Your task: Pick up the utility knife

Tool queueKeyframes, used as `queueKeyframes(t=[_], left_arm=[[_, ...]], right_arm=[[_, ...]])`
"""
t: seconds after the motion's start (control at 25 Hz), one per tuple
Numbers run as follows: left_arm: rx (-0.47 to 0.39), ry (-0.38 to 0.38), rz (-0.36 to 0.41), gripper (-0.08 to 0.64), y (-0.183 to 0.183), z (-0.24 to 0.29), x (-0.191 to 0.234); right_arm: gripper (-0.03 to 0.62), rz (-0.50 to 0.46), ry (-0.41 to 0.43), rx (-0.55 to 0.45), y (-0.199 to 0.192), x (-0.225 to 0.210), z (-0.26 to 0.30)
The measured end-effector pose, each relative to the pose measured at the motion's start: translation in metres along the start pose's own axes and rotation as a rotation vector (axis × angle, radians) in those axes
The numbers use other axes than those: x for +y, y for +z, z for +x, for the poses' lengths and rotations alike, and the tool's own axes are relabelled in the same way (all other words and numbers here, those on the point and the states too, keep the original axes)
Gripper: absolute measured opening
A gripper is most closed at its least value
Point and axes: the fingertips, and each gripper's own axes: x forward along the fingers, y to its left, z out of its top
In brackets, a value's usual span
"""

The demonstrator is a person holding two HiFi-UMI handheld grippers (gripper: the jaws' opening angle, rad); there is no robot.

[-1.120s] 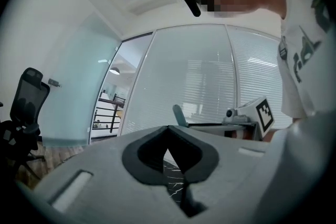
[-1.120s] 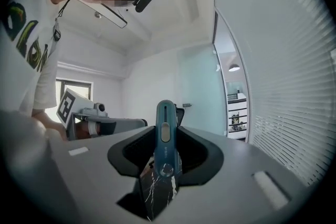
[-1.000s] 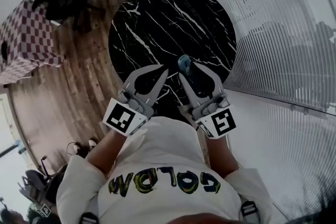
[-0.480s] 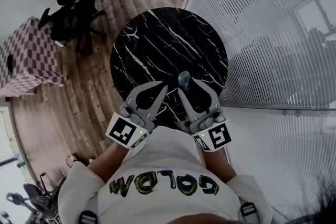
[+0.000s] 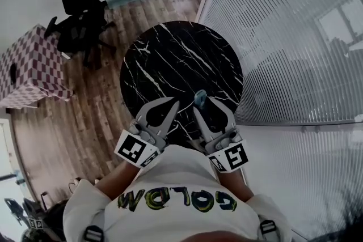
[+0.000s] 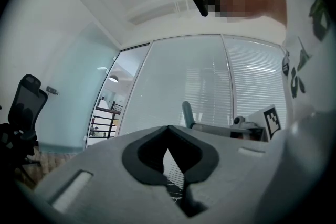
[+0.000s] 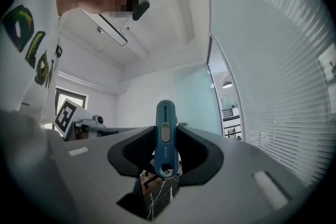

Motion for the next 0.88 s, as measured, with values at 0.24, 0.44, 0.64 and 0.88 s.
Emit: queueKeyframes(t=[0.24,0.44,0.64,0.88], left_arm=[[0.001,-0.012,0.005,0.003,0.004,0.006,0.000],[0.007,-0.025,0.007,0.003,0.002,0.010,-0.003],[0.007,-0.022,0.008,0.003,0.003,0.011,-0.001],[0.007,-0.021,0.000,0.003,0.005,0.011,0.003]], right_arm=[[0.130,-0.017,-0.003,-0.005,0.004,-0.004,0.003],[0.130,-0.020,0.007,-0.002,0.002,-0.006,0.005],[0.130,-0.026,0.012,0.005,0.002,-0.006,0.006],[0.130,-0.028,0.016,0.009,0.003,-0.005,0.010]])
